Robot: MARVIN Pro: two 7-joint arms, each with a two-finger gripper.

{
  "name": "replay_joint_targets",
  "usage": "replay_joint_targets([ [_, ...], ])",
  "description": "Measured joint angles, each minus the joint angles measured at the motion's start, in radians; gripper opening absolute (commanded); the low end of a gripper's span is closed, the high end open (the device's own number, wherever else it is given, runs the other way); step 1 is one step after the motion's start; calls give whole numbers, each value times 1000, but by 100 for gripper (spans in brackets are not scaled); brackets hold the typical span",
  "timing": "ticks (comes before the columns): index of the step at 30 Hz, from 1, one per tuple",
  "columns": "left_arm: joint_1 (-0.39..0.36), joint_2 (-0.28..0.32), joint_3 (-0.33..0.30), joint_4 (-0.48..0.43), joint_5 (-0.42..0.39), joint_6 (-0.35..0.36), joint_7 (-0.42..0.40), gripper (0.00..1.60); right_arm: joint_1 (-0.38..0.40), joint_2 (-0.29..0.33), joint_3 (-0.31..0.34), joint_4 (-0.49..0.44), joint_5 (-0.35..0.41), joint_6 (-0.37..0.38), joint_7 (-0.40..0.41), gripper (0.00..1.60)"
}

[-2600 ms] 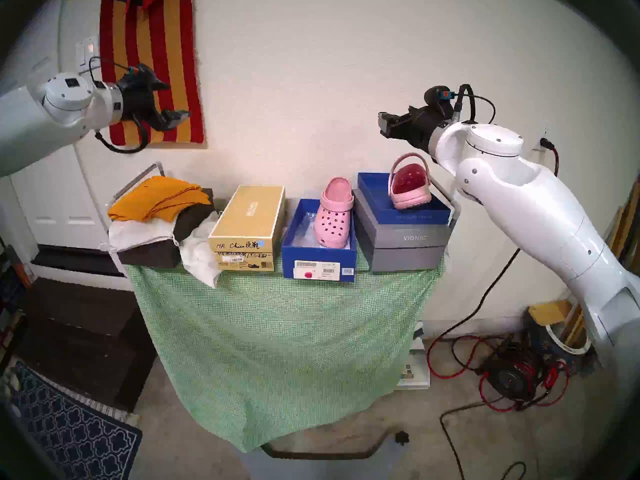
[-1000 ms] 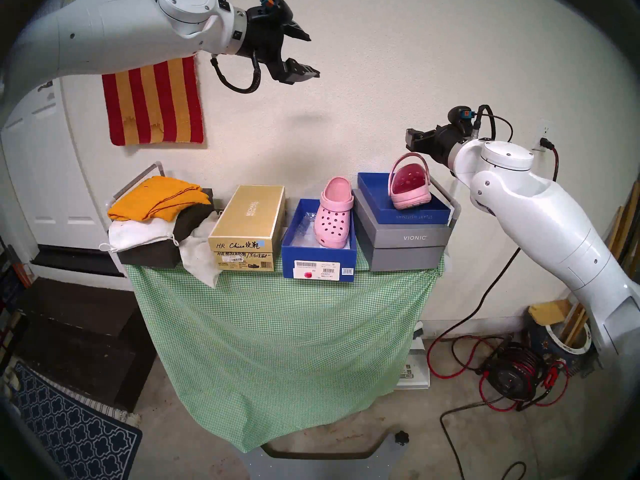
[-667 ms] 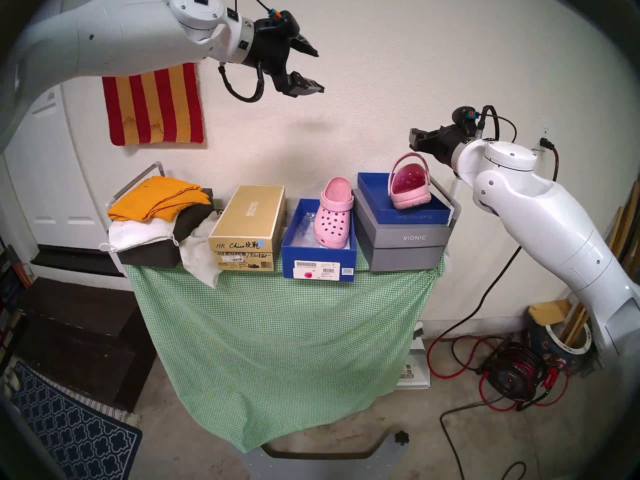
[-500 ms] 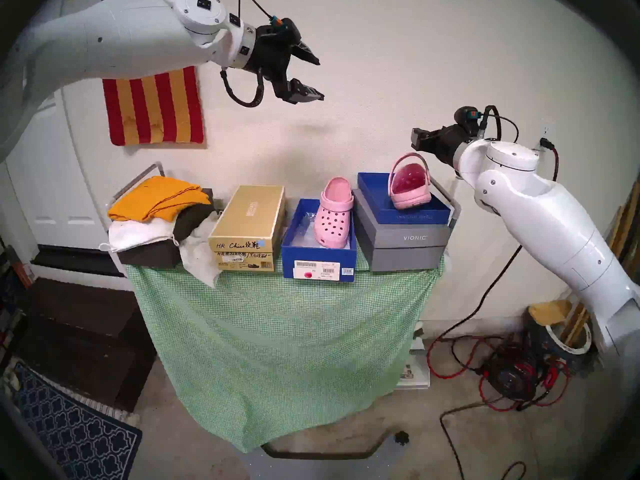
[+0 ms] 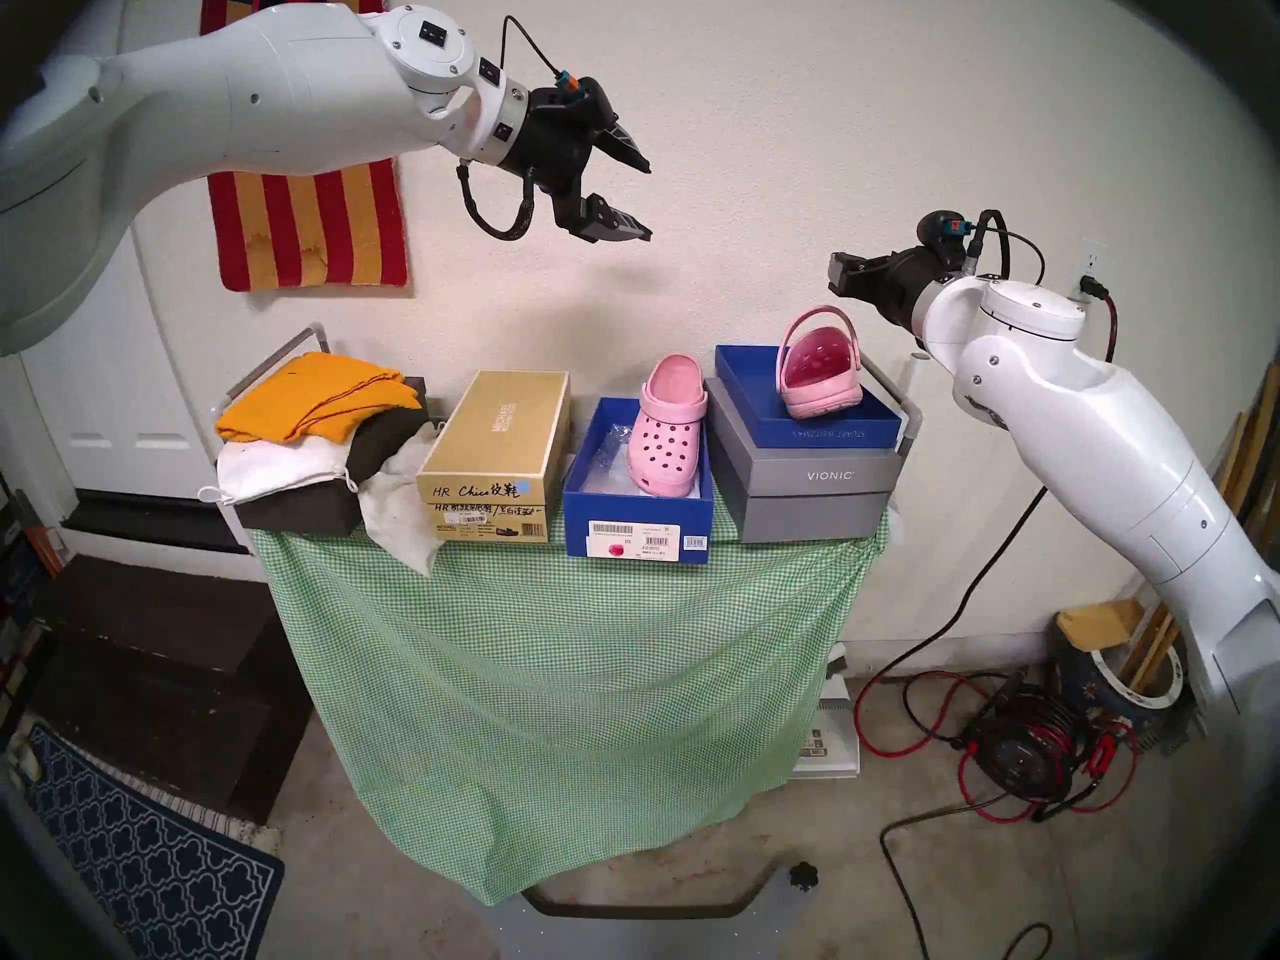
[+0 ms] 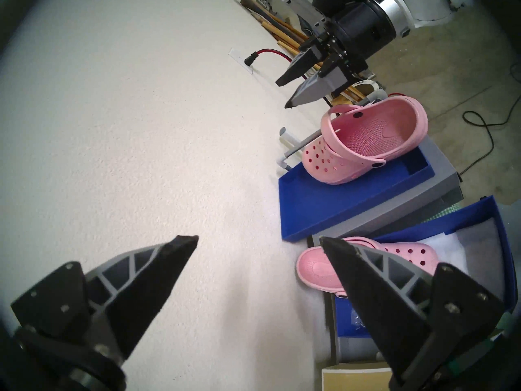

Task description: Take shoe out of the box

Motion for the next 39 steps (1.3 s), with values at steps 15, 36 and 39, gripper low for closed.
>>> replay_joint_targets([
  [15,73,-87,-23,107,-29,-29,-145,160,-11,2,13,-10,27,-4,-16,160],
  [36,156,-176,-62,249,-74,-55,-349,160,-19,4,24,-22,55,-8,-37,160],
  [39,166,-188,-61,276,-74,-61,-373,160,-19,4,24,-24,59,-8,-40,160],
])
